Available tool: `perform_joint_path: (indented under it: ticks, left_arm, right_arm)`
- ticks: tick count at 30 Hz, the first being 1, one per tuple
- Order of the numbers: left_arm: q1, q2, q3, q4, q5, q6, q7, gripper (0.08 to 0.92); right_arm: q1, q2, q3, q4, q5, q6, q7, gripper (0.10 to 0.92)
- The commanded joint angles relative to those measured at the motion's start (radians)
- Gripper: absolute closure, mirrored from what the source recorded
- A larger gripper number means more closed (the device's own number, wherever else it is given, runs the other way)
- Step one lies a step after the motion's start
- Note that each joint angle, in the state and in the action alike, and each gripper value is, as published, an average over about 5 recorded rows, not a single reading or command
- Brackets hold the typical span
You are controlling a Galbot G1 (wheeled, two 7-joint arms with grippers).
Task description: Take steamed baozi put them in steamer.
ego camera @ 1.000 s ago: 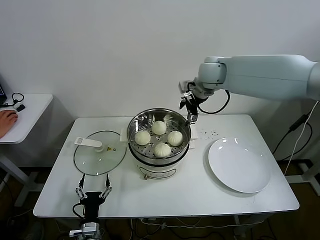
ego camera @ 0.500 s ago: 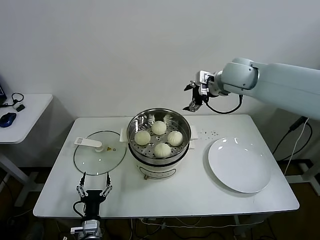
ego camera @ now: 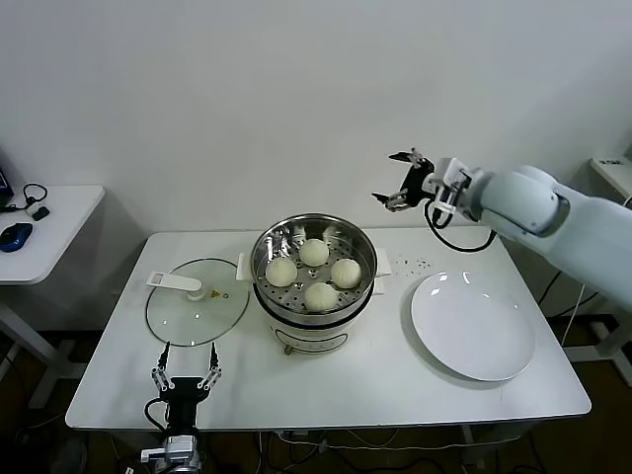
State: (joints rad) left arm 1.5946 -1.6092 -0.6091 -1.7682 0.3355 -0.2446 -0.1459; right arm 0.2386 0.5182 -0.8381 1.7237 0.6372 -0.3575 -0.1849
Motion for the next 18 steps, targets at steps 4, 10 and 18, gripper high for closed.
perform_joint_path:
  ticks: [4, 10, 18]
  left_arm:
    - [0.003, -0.049, 0.005, 0.009, 0.019, -0.003, -0.006, 0.177]
    - [0.006, -0.049, 0.0, 0.007, 0.02, -0.006, -0.01, 0.177]
    - [0.003, -0.049, -0.007, 0.006, 0.018, -0.009, -0.017, 0.177]
  right_arm:
    - [-0.915, 0.01, 0.888, 0.145, 0.011, 0.264, 0.261, 0.203]
    - [-1.239, 0.208, 1.185, 0.211, -0.024, 0.344, 0.252, 0.203]
    - [-1.503, 0.479, 1.394, 0.236, -0.102, 0.477, 0.201, 0.203]
